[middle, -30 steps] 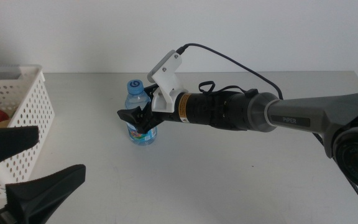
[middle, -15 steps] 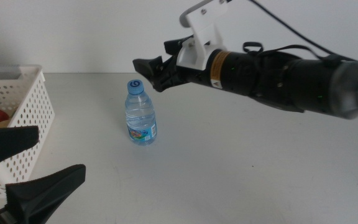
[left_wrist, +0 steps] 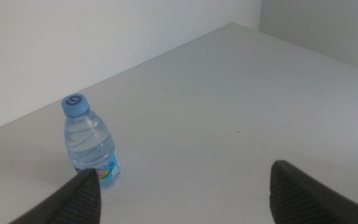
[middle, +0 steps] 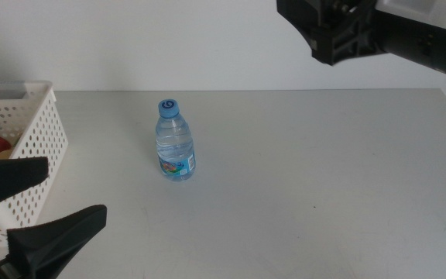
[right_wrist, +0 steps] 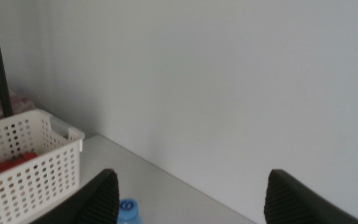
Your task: Use arms to grab the bottles and put them into the dustbin to the left of the table.
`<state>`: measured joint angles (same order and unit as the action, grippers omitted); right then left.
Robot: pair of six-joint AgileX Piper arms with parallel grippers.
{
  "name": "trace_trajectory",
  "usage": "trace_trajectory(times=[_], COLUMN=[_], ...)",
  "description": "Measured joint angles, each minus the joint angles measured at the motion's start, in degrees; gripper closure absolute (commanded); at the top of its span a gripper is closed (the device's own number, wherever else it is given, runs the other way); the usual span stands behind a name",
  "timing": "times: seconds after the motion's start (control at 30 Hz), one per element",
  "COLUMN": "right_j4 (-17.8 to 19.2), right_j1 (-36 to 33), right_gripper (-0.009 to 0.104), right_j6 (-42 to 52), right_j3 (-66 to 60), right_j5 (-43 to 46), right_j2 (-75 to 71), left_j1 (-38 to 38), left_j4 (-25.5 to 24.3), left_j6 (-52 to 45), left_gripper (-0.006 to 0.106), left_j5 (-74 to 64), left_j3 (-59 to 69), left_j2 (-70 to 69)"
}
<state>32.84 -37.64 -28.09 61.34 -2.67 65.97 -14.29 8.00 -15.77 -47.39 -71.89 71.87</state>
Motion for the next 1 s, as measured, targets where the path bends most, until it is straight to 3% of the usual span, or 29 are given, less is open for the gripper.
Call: trace_trajectory(times=[0.23, 0.33, 0.57, 0.8, 1.0], right_j4=[-13.8, -15.9, -16.1, -12.4, -12.2], right_j1=[-3.3, -3.3, -3.3, -3.3, -3.3], right_gripper=[0.037, 0.037, 0.037, 0.037, 0.037], right_j6=[12.7, 14.9, 13.3, 10.1, 8.8], right_j3=[-0.2, -0.2, -0.2, -0.2, -0.2], right_j5=[-21.1, -27.1, -29.1, -29.3, -31.4], right_j2=[-7.4, -10.1, -16.6, -21.5, -24.4], left_j1=[0.0, 0.0, 0.0, 0.0, 0.0], left_j4=[0.0, 0.0, 0.0, 0.0, 0.0], left_j6=[0.0, 0.0, 0.0, 0.0, 0.0], left_gripper=[0.102, 0.102, 0.102, 0.102, 0.102], left_j5=[0.0, 0.0, 0.0, 0.0, 0.0], left_j3=[0.0, 0.0, 0.0, 0.0, 0.0], left_j2=[0.0, 0.0, 0.0, 0.0, 0.0])
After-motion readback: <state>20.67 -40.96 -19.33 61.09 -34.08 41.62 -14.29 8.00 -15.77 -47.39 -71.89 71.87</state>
